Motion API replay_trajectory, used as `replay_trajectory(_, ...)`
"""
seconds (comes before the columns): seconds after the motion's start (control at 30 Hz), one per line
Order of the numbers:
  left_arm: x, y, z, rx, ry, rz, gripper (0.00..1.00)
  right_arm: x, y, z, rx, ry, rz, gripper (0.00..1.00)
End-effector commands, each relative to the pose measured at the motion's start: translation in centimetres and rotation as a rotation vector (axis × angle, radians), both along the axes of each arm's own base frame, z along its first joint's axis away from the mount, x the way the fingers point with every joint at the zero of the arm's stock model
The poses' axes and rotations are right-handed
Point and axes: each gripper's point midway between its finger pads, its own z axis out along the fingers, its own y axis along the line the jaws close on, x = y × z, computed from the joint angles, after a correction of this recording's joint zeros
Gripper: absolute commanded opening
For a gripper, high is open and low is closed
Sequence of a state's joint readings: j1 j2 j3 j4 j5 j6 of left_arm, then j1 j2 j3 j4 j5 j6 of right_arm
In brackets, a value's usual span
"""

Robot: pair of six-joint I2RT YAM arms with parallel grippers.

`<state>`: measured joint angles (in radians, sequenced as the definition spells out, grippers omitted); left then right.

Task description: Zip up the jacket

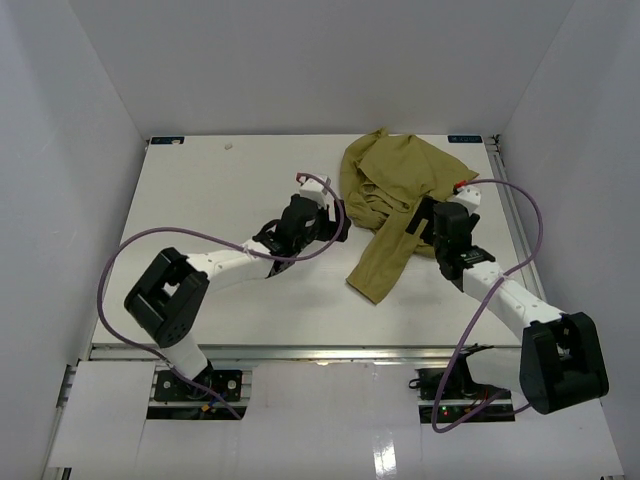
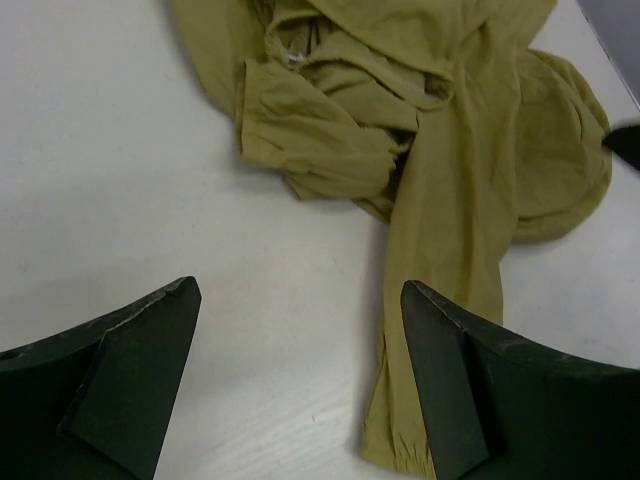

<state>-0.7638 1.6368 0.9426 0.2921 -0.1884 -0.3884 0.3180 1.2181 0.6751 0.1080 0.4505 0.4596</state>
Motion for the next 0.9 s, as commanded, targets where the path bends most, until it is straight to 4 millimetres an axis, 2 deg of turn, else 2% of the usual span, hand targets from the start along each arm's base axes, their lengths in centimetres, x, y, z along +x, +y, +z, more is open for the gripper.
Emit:
replay_trajectory(0.0, 4.2, -0.5, 0.1, 0.009, 0.016, -0.003, 0.92, -0.2, -0.3, 0.6, 0.052, -0.080, -0.007, 0.95)
replay_trajectory(0.07, 6.2, -1.1, -0.1, 0.017, 0.010, -0.015, 0.90, -0.1, -0.6, 0.1, 0.058, -0.075, -0.012, 0.95)
replay_trajectory(0.1, 6.9, -1.2, -1.5, 0.031, 0.028, -0.025, 0.89, 0.0, -0.6, 0.0, 0.061, -0.078, -0.009, 0.95)
replay_trajectory(0.13, 7.6, -1.6, -1.2, 0.028, 0.014, -0.040, 0.88, 0.0, -0.6, -0.1, 0.066, -0.078, -0.013, 0.95)
replay_trajectory(0.23, 9.4, -2.6, -1.8, 0.039, -0.012, -0.068, 0.84, 0.0, -0.6, -0.4, 0.082, -0.077, -0.008, 0.95)
replay_trajectory(0.3, 10.1, -3.3, -2.9, 0.045, -0.003, -0.089, 0.83, -0.1, -0.3, -0.5, 0.093, -0.085, 0.005, 0.95)
replay_trajectory(0.43, 10.9, -5.1, -4.1, 0.029, 0.001, -0.152, 0.83, -0.6, -0.6, -1.1, 0.100, -0.085, -0.011, 0.95)
replay_trajectory(0.5, 10.6, -5.8, -4.9, 0.013, 0.017, -0.184, 0.83, -0.7, -0.7, -1.2, 0.101, -0.087, -0.015, 0.95)
replay_trajectory(0.6, 10.2, -6.9, -4.9, -0.038, -0.009, -0.242, 0.80, -1.0, -0.8, -1.7, 0.102, -0.084, -0.014, 0.95)
replay_trajectory(0.67, 10.1, -7.2, -5.3, -0.053, -0.006, -0.252, 0.68, -1.2, -0.6, -1.8, 0.113, -0.095, -0.005, 0.95)
replay_trajectory(0.8, 10.3, -6.5, -6.2, -0.036, 0.010, -0.217, 0.20, -1.6, -0.7, -2.3, 0.114, -0.103, 0.000, 0.95)
replay_trajectory(0.83, 10.2, -6.1, -6.5, -0.027, 0.010, -0.205, 0.10, -1.7, -0.8, -2.4, 0.111, -0.101, -0.003, 0.95)
replay_trajectory(0.87, 9.7, -5.2, -6.6, -0.010, 0.007, -0.188, 0.04, -1.7, -0.7, -2.6, 0.114, -0.097, -0.002, 0.95)
